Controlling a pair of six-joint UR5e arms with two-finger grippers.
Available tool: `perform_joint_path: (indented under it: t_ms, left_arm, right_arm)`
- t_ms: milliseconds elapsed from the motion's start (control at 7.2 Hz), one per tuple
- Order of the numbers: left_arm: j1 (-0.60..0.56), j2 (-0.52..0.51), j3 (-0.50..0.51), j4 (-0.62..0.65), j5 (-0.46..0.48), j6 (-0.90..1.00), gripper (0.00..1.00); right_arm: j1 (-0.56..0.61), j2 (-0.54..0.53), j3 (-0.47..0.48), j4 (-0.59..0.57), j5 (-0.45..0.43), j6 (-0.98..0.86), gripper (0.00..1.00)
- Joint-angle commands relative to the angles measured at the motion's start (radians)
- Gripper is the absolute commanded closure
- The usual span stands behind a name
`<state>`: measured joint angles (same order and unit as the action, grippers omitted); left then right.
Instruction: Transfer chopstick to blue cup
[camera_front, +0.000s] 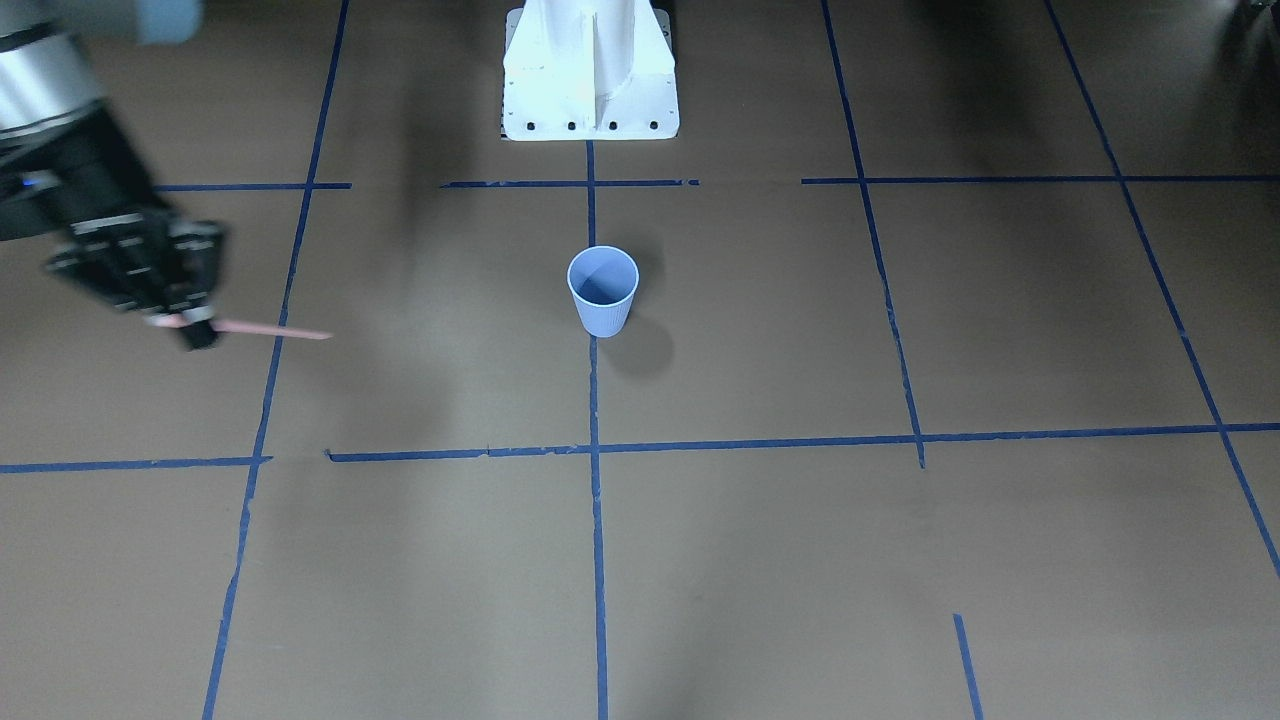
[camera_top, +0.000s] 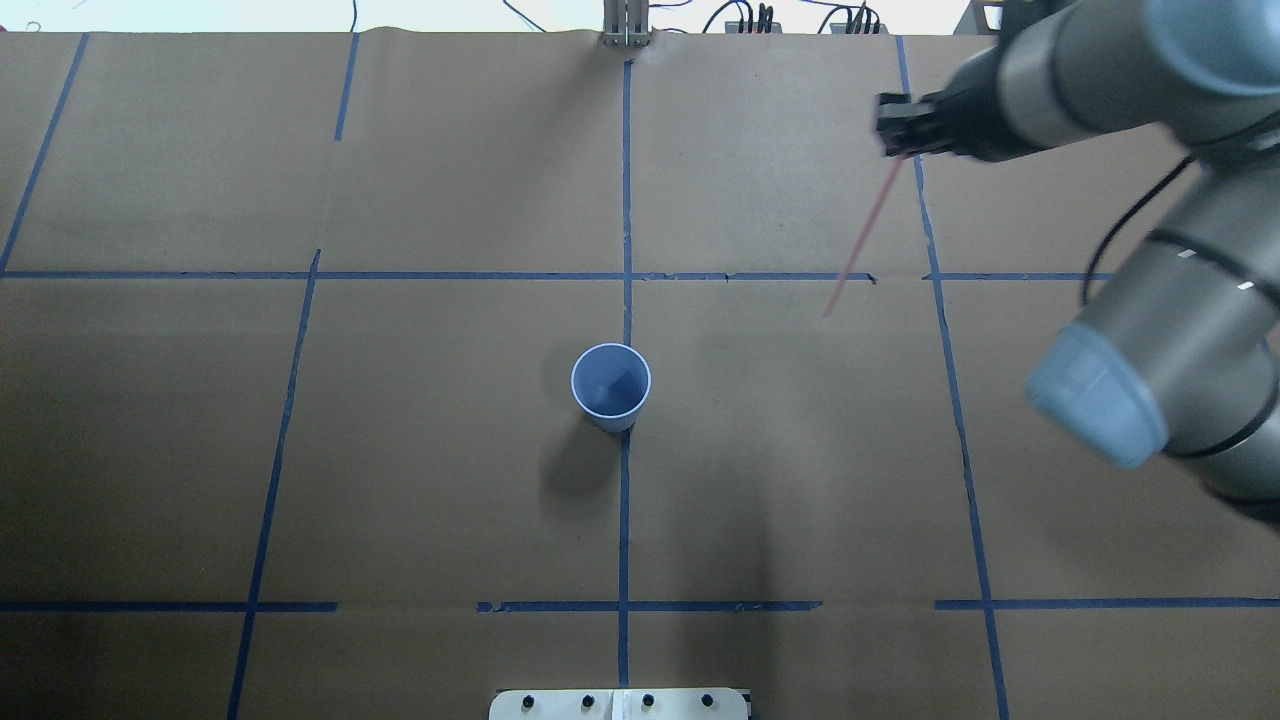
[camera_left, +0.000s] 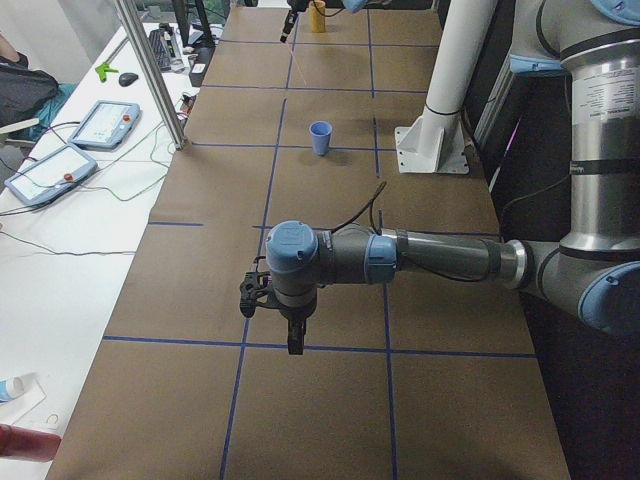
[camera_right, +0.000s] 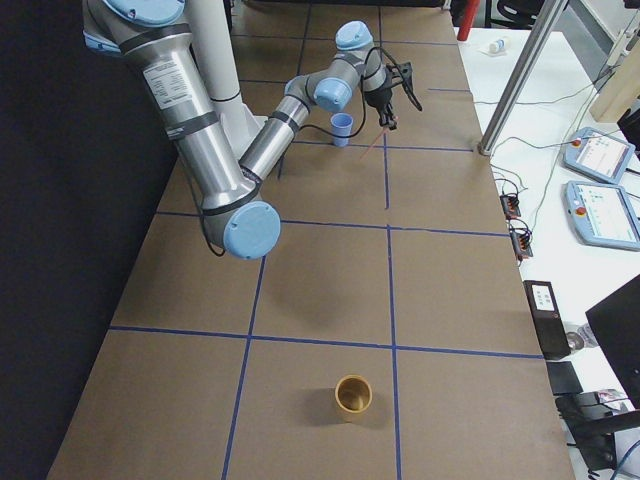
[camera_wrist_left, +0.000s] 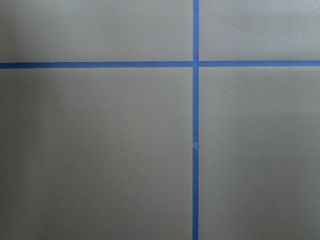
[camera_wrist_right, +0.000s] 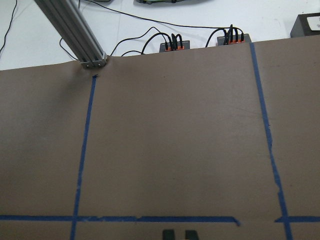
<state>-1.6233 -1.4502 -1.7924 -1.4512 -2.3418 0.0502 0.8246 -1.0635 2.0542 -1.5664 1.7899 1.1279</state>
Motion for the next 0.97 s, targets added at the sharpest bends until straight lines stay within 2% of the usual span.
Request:
perform_joint_path:
  t_ms: [0,278,556,694,833]
  left_arm:
    - [0.002,-0.001,0.001,0.0,-0.001,-0.003,0.0]
    - [0.002,-0.001,0.001,0.0,-0.001,-0.003,0.0]
    - [0.008,-0.001,0.001,0.0,-0.001,-0.003,0.0]
    - [0.008,-0.001,0.001,0.0,-0.001,-0.003,0.0]
    - [0.008,-0.001,0.001,0.0,-0.001,-0.003,0.0]
  right_arm:
    - [-0.2,0.146,-0.017,-0.069,-0.203,0.185,1.0]
    - [-0.209,0.2,-0.022,-0.148,-0.205,0.22,1.0]
    - [-0.223,0.211,-0.023,-0.152,-0.208,0.243,1.0]
    - [-0.237,0.226,-0.037,-0.15,-0.224,0.275,1.0]
    - [-0.275,0.238,-0.054,-0.15,-0.278,0.277,1.0]
